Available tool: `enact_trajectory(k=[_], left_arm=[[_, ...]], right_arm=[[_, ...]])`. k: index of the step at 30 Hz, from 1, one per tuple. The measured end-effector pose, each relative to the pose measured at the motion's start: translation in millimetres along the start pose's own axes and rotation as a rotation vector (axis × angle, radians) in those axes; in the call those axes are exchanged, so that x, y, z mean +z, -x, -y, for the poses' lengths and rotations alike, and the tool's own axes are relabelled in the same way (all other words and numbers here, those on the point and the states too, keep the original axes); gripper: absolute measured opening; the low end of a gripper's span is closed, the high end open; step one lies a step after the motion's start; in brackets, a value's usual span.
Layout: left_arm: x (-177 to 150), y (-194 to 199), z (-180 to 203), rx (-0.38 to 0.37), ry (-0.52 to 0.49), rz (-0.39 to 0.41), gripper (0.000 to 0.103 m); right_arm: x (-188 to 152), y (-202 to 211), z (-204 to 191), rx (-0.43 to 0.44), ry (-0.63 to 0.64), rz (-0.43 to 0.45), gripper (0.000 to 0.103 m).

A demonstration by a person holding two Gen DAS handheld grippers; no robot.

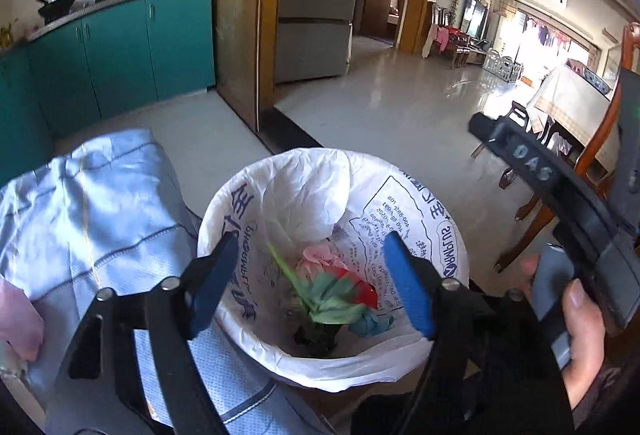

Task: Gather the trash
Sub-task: 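Grasp the paper cup with the right gripper while the left grasps the medicine box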

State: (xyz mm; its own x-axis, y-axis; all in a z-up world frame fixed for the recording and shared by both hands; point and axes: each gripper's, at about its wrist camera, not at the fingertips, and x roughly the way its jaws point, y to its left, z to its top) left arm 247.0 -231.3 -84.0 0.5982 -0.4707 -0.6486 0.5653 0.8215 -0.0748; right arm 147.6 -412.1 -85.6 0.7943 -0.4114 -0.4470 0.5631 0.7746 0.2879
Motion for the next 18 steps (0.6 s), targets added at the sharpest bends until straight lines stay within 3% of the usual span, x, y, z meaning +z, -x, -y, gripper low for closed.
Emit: enact_trajectory(k=[3,6,9,12,16,18], left_arm=[[-3.0,19.6,-8.4,0.06,0.011,0.032,0.08],[-7.2,54.5,-25.9,0.225,0.029,0.089,0.081],[-21.1,96.8,-54.5,0.418,0.061,0.129,0.081],[-48.5,147.8,-103.0,0.598,0.161,0.136,0.081],[-89.1,203.0,-172.8,0.803,0.321,0.059,0.081],[-114.6,231.4,-204.8,0.899,0.411,0.022,0.081]], right_arm=[[-3.3,0.7,-11.5,0.036,0.033,-0.018,0.085],[-11.7,2.6,-35.0,0.128,0.123,-0.065,0.085],[-29.2,11.9,-76.1,0.356,0.261,-0.159,0.085],[-63.8,29.9,-134.2,0.642,0.443,-0.327,0.085],[-126.5,86.3,-216.7,0.933,0.746,-0.436,0.085],[-151.0,111.4,-246.6,1.009,0.855,-0.458,0.085]])
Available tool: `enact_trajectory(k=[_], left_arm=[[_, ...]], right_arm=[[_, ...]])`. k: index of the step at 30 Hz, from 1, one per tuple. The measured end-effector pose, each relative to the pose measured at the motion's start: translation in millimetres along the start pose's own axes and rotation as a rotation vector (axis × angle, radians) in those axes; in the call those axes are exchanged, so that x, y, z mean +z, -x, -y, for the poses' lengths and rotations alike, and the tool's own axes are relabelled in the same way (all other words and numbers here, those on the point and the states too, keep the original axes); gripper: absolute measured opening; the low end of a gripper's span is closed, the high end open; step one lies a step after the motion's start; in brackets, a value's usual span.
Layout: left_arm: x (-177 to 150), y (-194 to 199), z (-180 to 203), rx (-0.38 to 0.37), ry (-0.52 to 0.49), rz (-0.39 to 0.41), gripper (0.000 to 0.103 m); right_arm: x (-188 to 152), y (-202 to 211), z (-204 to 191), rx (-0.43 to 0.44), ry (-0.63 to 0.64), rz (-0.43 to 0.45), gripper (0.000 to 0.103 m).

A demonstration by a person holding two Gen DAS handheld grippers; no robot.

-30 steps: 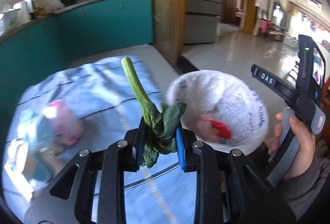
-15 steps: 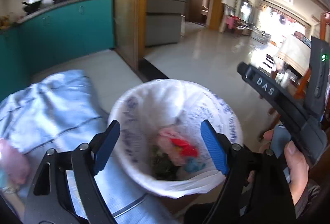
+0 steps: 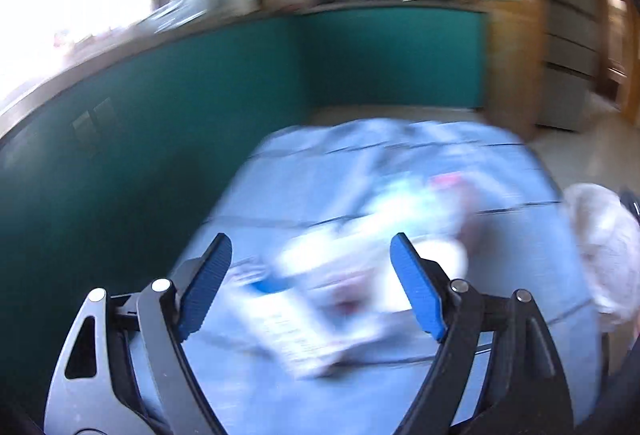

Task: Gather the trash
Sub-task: 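Grasp the paper cup with the right gripper while the left grasps the medicine box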

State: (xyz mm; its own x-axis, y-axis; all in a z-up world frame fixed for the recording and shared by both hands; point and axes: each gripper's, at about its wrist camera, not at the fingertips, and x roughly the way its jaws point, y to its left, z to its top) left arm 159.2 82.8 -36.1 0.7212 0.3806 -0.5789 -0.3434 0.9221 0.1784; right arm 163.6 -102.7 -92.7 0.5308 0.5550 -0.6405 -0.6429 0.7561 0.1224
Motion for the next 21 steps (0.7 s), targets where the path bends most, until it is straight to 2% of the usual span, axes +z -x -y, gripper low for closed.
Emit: enact_trajectory(k=[1,3,5,6,8,9,12,17,21], left_arm=[[-2.1,-1.9,-13.3,0.028,0.019,-0.016,0.081],[-8.7,-6.4,-40.8,0.074,0.059,-0.06,0.081],[-13.0,-6.2,-50.2,0.075,0.075,-0.073,0.082],[-15.0,-6.8,-51.2,0.066,0.074,-0.081,0.083],[-18.2,-9.0,-49.2,0.042,0.063,-0.095,0.083],[-21.4,-9.2,-48.0,0.03,0.058,-0.1,0.083],[-27.7,-19.8,-49.6,-0.013,0.068,-0.128,0.087],[-43.0,-53.7,-57.6,-0.076,0.172,-0.232,0.087],[-46.5,-76.3,-47.9,-0.102,0.208,-0.282,0.087]], right_arm=[[4.2,-11.0,-17.8,0.021,0.051,-0.019,0.085],[10.3,-30.8,-40.7,0.011,0.124,-0.039,0.085],[13.0,-45.6,-48.1,0.022,0.136,-0.064,0.083],[14.9,-49.9,-47.4,0.035,0.128,-0.071,0.078],[16.1,-54.4,-44.7,0.071,0.106,-0.085,0.056],[15.1,-54.9,-41.7,0.094,0.094,-0.095,0.036],[13.3,-53.6,-45.4,0.118,0.078,-0.082,0.035],[4.9,-18.8,-22.1,0.207,0.021,-0.015,0.035],[1.5,14.7,0.8,0.179,-0.004,0.058,0.035]])
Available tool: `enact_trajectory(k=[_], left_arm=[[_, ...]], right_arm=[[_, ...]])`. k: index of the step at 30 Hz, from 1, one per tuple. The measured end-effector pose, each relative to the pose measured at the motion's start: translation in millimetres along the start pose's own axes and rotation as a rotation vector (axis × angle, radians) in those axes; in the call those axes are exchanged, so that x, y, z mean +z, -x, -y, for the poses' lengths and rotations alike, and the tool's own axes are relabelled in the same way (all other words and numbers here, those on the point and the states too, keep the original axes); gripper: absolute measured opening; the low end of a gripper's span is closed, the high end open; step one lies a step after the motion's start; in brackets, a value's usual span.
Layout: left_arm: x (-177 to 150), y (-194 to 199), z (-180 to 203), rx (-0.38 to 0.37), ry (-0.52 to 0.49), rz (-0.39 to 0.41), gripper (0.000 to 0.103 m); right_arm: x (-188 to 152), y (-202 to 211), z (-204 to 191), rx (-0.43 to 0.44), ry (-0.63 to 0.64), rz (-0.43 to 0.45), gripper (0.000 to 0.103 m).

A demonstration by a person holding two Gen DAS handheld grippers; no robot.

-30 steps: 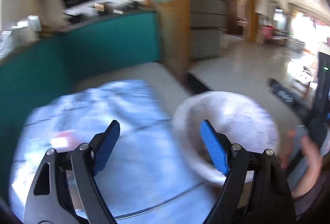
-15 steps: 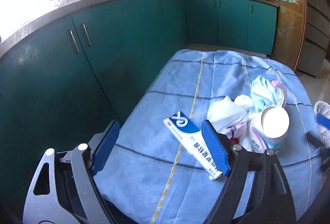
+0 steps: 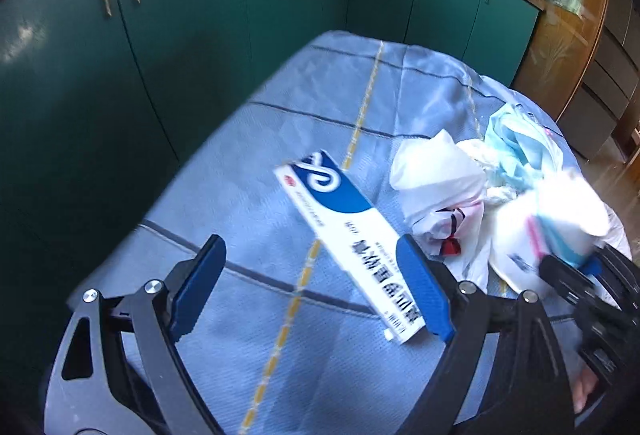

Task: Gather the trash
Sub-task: 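Grasp the paper cup with the right gripper while the left grasps the medicine box, then carry the paper cup and medicine box over the wastebasket and open both grippers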

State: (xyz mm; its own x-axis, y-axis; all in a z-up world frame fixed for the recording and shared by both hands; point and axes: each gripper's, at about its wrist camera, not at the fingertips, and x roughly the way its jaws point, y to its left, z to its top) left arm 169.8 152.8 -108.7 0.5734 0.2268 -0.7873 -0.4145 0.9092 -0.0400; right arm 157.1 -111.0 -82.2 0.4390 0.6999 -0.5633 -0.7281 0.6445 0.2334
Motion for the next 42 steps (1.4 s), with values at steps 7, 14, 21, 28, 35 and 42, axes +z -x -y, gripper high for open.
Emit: enact_trajectory(k=[7,14,21,28,35,42], left_arm=[[3.4,-35.8,25.9,0.02,-0.005,-0.069,0.077],[-8.7,-15.0,27.4,-0.065,-0.078,-0.049,0.043],[-31.1,23.6,43.7,-0.081,-0.308,0.008,0.042],[-34.3,0.5,36.4,-0.035,-0.265,-0.064,0.057],[-37.6,-3.5,38.0,-0.031,-0.284,-0.053,0.052],[-40.5,11.2,36.7,-0.02,-0.281,-0.012,0.043]], right_arm=[[-5.2,28.0,42.1,-0.078,-0.08,0.038,0.035],[-16.9,27.7,79.8,-0.183,-0.201,-0.035,0.035],[-25.3,4.5,75.0,-0.252,-0.183,-0.12,0.042],[-24.6,-4.9,76.3,-0.314,-0.169,-0.105,0.065],[-23.8,-4.8,71.2,-0.265,-0.147,-0.085,0.035],[-17.8,19.2,69.8,-0.231,-0.154,0.037,0.031]])
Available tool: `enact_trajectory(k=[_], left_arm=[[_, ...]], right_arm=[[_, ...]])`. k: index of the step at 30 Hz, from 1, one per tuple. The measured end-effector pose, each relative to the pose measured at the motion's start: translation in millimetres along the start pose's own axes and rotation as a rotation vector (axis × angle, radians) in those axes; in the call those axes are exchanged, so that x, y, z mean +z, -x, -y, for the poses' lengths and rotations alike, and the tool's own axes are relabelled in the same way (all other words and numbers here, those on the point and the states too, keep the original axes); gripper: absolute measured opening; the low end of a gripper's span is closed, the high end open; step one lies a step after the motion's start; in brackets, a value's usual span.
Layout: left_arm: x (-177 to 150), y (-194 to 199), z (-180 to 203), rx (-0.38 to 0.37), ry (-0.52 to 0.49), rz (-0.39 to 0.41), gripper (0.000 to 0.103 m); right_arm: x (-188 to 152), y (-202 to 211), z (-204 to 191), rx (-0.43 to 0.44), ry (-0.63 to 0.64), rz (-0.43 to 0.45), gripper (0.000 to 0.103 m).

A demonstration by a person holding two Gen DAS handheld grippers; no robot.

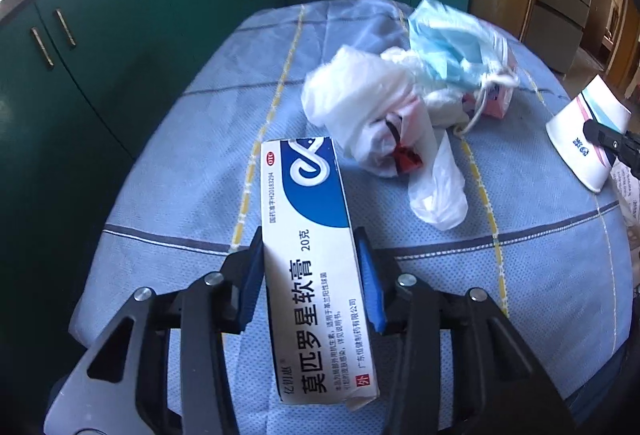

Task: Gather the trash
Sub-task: 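Carry the paper cup and medicine box over the wastebasket and open both grippers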

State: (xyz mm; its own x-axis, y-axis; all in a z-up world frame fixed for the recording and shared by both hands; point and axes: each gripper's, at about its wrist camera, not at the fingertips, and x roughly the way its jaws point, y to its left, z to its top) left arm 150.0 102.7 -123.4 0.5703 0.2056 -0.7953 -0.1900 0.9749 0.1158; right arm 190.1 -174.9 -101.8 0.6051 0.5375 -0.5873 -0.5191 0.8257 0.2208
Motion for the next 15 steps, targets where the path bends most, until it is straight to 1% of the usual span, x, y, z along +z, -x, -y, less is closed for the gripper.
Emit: enact_trajectory(k=[2,4,5,7,8,9,12,15], left_arm=[[2.2,13.3,-2.8,0.016,0.009,0.04,0.043],[7.0,27.9,-5.3,0.034,0.013,0.09,0.043],[9.8,40.2,-6.1,0.041,0.016,0.128,0.043],[12.4,55.2,-5.7,0.038,0.018,0.17,0.043],[14.9,65.9,-3.2,0.025,0.013,0.198,0.043],[17.8,71.1,-0.3,0.012,0.011,0.206,0.043],[26.3,88.8,12.6,-0.092,0.015,0.24,0.043],[33.1,101.8,33.9,-0.138,-0.019,0.281,0.043]], right_arm=[[4.0,15.3,4.0,-0.017,-0.007,0.062,0.031],[7.0,30.4,10.2,-0.057,-0.019,0.121,0.031],[8.2,37.4,15.1,-0.087,-0.029,0.148,0.031],[9.6,50.1,26.8,-0.158,-0.048,0.191,0.031],[9.6,53.5,30.8,-0.195,-0.05,0.201,0.031],[9.2,57.5,35.3,-0.227,-0.053,0.211,0.031],[6.9,70.8,49.1,-0.285,-0.074,0.239,0.031],[2.0,82.0,69.0,-0.39,-0.113,0.25,0.031]])
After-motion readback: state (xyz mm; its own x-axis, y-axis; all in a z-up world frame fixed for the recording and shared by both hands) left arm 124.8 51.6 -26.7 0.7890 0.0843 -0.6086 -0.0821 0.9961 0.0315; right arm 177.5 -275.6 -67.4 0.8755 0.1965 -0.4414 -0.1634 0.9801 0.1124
